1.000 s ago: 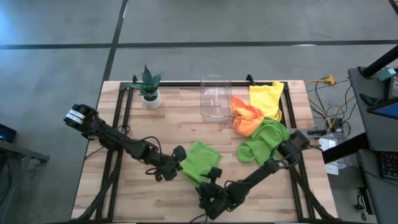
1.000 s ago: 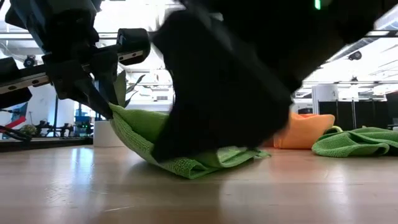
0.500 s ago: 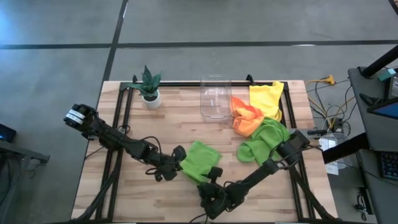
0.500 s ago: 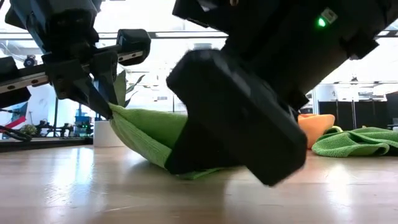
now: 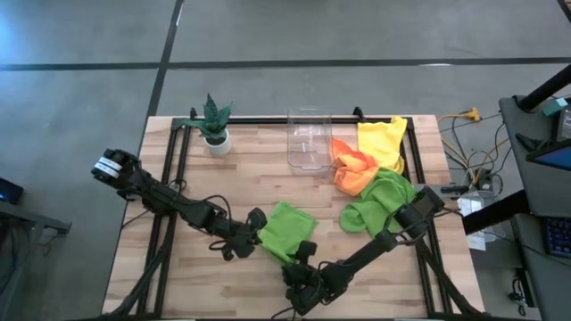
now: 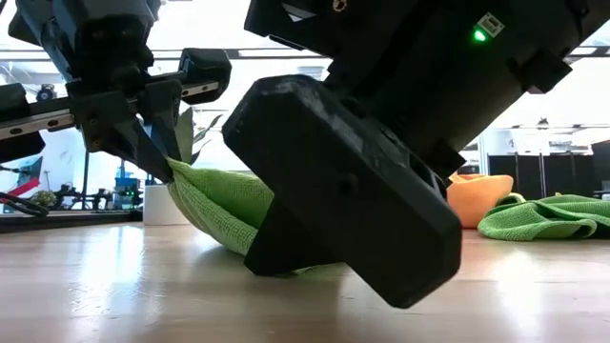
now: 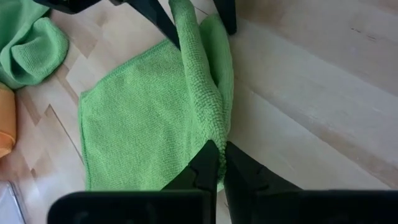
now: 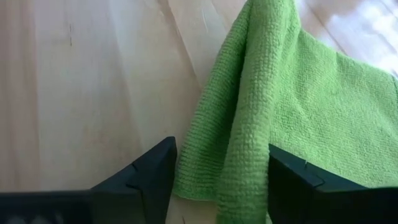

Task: Fold microfiber towels
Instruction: Fold the top green towel

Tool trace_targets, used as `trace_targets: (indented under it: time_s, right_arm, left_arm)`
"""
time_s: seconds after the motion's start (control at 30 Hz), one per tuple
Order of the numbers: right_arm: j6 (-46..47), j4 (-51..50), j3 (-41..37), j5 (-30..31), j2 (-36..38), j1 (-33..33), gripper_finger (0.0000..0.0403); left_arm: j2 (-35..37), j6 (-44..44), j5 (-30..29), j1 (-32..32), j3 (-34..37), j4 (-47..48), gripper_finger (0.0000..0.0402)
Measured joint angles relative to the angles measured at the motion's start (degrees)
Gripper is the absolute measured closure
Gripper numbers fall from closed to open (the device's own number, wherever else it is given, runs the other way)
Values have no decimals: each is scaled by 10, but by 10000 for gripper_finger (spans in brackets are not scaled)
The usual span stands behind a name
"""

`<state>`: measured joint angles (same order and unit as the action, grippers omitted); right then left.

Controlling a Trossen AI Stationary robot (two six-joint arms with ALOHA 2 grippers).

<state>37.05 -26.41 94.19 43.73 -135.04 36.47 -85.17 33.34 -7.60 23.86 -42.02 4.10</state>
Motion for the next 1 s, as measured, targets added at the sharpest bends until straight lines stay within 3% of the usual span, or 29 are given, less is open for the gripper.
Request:
trace_targets:
  time_s: [0.37, 1.0]
  right_arm:
    - [4, -20, 2, -2, 0, 12, 252]
    - [3, -36, 1, -7, 1, 14, 383]
  left_arm:
    - [0, -1, 0, -1, 2, 0, 401]
    - [0, -2, 0, -2, 0, -2, 401]
